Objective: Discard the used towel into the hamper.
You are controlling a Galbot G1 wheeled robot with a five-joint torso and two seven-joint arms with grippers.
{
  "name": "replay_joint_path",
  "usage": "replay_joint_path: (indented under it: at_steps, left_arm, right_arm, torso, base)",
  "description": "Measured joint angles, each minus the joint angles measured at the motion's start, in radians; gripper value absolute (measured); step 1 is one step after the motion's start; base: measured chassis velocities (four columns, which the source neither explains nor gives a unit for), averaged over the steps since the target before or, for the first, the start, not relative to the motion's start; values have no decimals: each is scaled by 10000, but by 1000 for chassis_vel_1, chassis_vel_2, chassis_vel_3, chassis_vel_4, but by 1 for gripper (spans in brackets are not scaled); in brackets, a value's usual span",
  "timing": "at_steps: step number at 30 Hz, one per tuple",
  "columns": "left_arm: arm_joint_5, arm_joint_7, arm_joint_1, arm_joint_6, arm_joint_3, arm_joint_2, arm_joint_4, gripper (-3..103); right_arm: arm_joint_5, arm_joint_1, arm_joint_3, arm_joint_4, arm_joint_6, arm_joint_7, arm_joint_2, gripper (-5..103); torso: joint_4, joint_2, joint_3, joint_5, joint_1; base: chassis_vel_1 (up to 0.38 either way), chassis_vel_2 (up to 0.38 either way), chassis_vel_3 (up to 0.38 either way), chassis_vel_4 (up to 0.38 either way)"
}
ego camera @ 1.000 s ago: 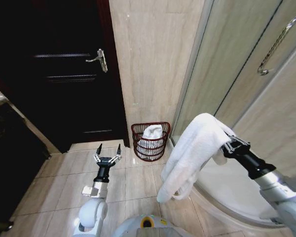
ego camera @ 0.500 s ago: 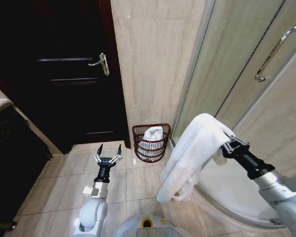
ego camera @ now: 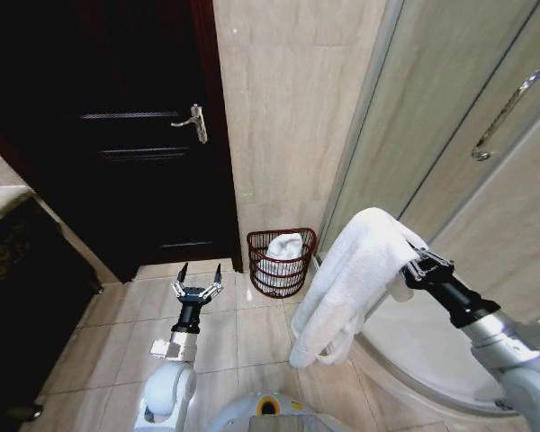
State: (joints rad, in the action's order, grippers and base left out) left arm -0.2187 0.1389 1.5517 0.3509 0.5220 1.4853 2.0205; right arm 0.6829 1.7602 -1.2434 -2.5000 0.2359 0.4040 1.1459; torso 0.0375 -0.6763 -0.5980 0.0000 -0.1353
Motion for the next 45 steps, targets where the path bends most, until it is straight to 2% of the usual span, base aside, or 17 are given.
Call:
replay_joint_path:
  at_steps: [26,35,45]
  left_arm:
    - [-35,98,-10,5,4,-23,-5,100]
    - [-151,204,80,212,-40,125,16,100]
    - [-37,156,228,229,-37,204,315,100]
  right_arm:
    - [-20,50,32,0,-26,9,68,11]
    - [661,263,-31,0,88,-329,149,11]
    - [835,-1,-320,0,-29,-547,78,11]
  torso:
    - [1,-1187,-624,-1,-561]
    - [0,-1392,-722,2,-667]
    - [1,-1383,-714,0,-667]
  base:
    - [66,69,-60,-69]
    - [5,9,-3,-5]
    - [0,0,0,0]
